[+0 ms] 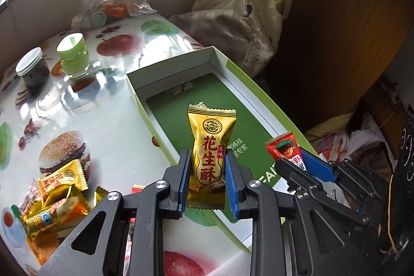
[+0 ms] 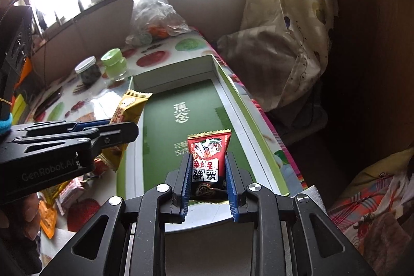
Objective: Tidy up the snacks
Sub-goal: 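Carry both packets over the green box and open both grippers to drop them, then return both grippers to the pile and grasp a white candy packet with the right gripper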
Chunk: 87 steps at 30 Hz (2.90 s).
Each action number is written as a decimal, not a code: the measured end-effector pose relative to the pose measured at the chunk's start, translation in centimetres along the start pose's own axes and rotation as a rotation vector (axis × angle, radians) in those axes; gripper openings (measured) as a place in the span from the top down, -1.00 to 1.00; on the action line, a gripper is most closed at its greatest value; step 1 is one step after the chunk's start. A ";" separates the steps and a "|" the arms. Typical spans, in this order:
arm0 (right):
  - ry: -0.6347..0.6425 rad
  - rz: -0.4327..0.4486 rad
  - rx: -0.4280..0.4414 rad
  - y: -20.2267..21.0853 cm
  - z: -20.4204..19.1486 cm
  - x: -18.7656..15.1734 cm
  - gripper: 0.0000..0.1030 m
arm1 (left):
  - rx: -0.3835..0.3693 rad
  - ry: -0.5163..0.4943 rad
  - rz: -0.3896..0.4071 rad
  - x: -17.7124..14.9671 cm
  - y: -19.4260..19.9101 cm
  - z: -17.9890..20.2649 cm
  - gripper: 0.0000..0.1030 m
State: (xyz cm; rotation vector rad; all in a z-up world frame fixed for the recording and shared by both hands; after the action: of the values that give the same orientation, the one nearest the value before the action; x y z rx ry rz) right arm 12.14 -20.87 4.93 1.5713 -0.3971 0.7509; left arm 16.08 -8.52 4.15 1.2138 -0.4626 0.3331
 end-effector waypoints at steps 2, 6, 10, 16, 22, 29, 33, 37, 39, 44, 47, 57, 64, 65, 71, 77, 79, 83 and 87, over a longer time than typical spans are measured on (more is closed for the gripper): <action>0.004 -0.010 -0.009 -0.4 0.2 -0.1 0.55 | 0.001 -0.005 -0.013 0.0 -0.6 0.2 0.49; 0.014 -0.022 -0.014 -1.2 0.3 -0.2 0.55 | 0.002 -0.010 -0.030 0.0 -1.6 0.5 0.49; 0.020 -0.033 -0.018 -1.8 0.3 -0.2 0.55 | 0.006 -0.009 -0.036 0.1 -2.2 0.8 0.49; 0.059 -0.048 -0.044 -2.4 -0.2 -0.5 0.55 | 0.011 -0.016 -0.059 0.0 -3.1 1.1 0.49; 0.076 -0.049 -0.058 -2.6 -0.3 -0.7 0.55 | 0.013 -0.010 -0.068 -0.1 -3.5 1.1 0.49; 0.078 -0.052 -0.059 -2.7 -0.3 -0.7 0.54 | 0.009 -0.006 -0.071 -0.1 -3.7 1.1 0.49; 0.077 -0.050 -0.058 -2.6 -0.3 -0.7 0.46 | 0.008 -0.004 -0.070 -0.1 -3.7 1.1 0.48; 0.078 -0.044 -0.062 -2.7 -0.3 -0.7 0.33 | 0.003 -0.005 -0.072 -0.2 -3.5 1.1 0.48; 0.074 -0.039 -0.065 -2.6 -0.3 -0.7 0.28 | -0.003 -0.007 -0.076 -0.2 -3.5 1.1 0.48; 0.064 -0.029 -0.072 -2.3 -0.3 -0.7 0.11 | -0.016 -0.009 -0.074 -0.4 -3.0 1.1 0.41; 0.057 -0.021 -0.084 -2.0 -0.2 -0.6 0.06 | -0.008 -0.017 -0.056 -0.4 -2.5 1.3 0.24; 0.023 0.006 -0.086 -0.8 -0.3 -0.6 -0.05 | -0.014 0.003 -0.011 -0.8 -0.5 0.7 0.11; 0.005 0.036 -0.070 0.3 -1.0 -0.7 -0.08 | 0.015 0.024 0.024 -1.7 1.2 -0.4 0.03; 0.003 0.039 -0.067 0.5 -1.1 -0.6 -0.08 | 0.018 0.029 0.030 -1.9 1.5 -0.6 0.03; 0.012 0.061 -0.045 1.5 -2.4 -0.4 -0.09 | 0.032 0.059 0.057 -2.8 3.1 -2.1 0.03; 0.026 0.069 -0.020 2.1 -4.0 -0.5 -0.10 | 0.059 0.096 0.078 -3.7 4.5 -3.8 0.03; 0.028 0.067 -0.007 2.2 -4.5 -0.6 -0.10 | 0.071 0.110 0.085 -4.1 5.0 -4.5 0.03; 0.044 0.061 0.012 2.3 -5.7 -0.9 -0.10 | 0.097 0.138 0.090 -5.0 5.9 -6.0 0.03; 0.065 0.058 0.033 2.3 -7.0 -1.0 -0.10 | 0.118 0.166 0.096 -5.9 6.4 -7.4 0.03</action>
State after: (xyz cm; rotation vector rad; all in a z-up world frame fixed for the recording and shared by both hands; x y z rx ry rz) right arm 8.33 -14.62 5.93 1.5674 -0.3859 0.8549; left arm 9.11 0.54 4.30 1.2694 -0.3624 0.5455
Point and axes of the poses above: each gripper's, at about its wrist camera, not at the fingertips, and y roughly against the way its jaws point, z to its right, x to its top, the point moved 1 cm from there along -y, roughly the way its jaws point, and after that the axes turned 7 degrees about y, right-handed, at the moved point
